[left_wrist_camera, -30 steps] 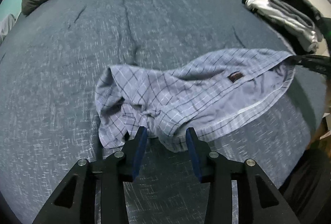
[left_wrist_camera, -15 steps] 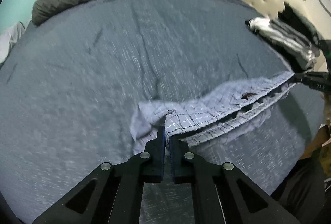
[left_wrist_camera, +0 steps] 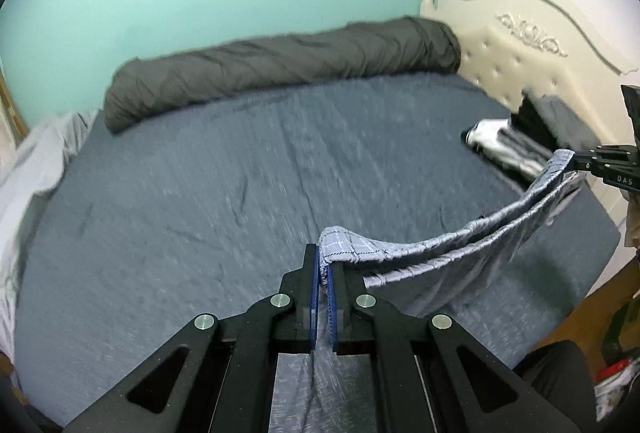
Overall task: Fold clothes
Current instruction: 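Lift the shorts by the waistband with both grippers, stretching it taut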
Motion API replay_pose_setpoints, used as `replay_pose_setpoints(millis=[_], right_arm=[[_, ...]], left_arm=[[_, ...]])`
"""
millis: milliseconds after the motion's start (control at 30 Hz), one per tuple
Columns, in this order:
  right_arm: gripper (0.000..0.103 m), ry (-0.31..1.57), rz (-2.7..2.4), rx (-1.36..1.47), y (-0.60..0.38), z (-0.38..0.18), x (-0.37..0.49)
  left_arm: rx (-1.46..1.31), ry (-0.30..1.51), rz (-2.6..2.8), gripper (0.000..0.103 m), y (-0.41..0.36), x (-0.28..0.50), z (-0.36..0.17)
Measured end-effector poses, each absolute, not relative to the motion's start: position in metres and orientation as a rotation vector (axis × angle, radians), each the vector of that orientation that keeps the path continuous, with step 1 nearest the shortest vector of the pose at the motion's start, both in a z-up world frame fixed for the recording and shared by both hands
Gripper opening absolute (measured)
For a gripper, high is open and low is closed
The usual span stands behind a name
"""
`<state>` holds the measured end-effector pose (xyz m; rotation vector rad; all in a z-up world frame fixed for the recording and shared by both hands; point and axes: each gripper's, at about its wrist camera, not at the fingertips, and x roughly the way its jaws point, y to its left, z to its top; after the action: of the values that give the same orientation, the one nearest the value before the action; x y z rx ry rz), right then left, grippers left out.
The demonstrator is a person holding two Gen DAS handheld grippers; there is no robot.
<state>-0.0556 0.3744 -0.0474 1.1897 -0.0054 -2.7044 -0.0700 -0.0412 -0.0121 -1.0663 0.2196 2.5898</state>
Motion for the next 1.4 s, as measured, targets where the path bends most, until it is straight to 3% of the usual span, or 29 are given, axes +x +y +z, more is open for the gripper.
replay_pose_setpoints(millis=[233,567,833,1400], right_arm=[[0.003,0.041,-2.738,1.094,0.366,0.010,-0.032],[0.003,0.027,-2.709,1.125,0.372,0.012,-0.011],[0.003,-0.068,-2.650,1.308,0.385,-0.045,-0.056],[0.003,-0.145,-2.573,1.615,0.420,-0.202,-0.254]], left_arm=[[-0.974,0.233,2.625,0.004,-0.039,-0.047,0.039],[-1.011,0.256,2.595,0.004,-0.033,-0.033,0.038],[-1.202,0.239,2.535,0.004,-0.021,-0.091,-0.038],[-1.498,0.079,2.427,0.004,-0.009,-0.291,-0.200]])
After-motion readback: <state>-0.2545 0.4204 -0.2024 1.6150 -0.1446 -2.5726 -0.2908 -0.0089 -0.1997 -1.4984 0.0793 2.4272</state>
